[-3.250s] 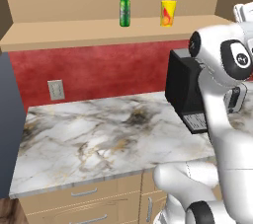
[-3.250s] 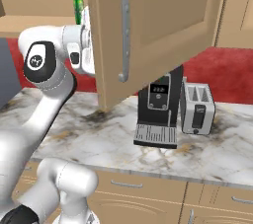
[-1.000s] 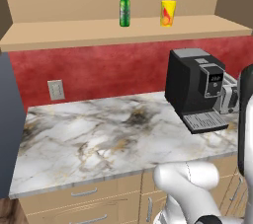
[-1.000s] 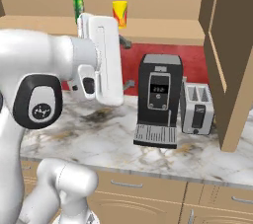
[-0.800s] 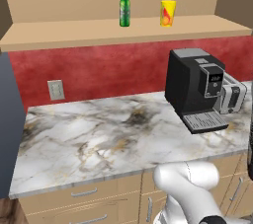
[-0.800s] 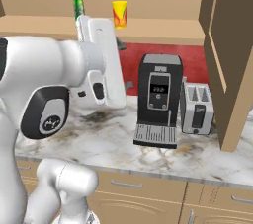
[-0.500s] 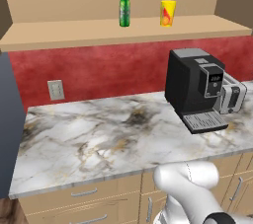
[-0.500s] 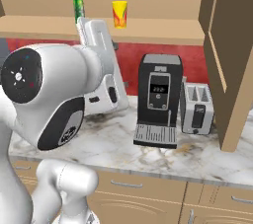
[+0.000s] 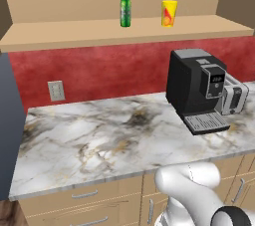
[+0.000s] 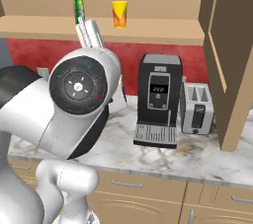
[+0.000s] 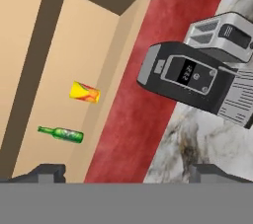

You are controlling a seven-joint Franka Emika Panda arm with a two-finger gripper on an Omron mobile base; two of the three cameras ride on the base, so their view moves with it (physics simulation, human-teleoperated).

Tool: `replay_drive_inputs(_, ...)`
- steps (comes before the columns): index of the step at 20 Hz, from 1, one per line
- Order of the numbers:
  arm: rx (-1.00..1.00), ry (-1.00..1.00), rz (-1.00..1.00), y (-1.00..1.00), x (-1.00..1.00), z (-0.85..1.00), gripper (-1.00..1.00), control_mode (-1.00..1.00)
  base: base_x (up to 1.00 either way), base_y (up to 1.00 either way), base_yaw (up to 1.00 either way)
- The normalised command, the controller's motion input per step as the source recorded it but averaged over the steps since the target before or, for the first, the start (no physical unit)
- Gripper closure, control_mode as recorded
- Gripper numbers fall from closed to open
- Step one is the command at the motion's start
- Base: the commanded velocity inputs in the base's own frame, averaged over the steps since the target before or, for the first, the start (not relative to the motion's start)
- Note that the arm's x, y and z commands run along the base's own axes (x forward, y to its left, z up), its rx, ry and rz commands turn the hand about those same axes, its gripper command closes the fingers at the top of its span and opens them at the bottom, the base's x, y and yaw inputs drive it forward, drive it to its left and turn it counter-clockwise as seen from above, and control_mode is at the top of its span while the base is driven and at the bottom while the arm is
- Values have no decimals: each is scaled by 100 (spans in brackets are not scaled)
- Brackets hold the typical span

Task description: Open the cabinet directly in front. Then move the beer and the cup to the dining counter with the jar on it.

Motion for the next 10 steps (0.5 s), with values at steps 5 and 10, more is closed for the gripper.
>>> replay_drive_inputs(5,3,0,17,24,7,0,-100,-100,0,0,0)
replay_drive_inputs(10,0,0,9,18,17,0,-100,-100,0,0,0)
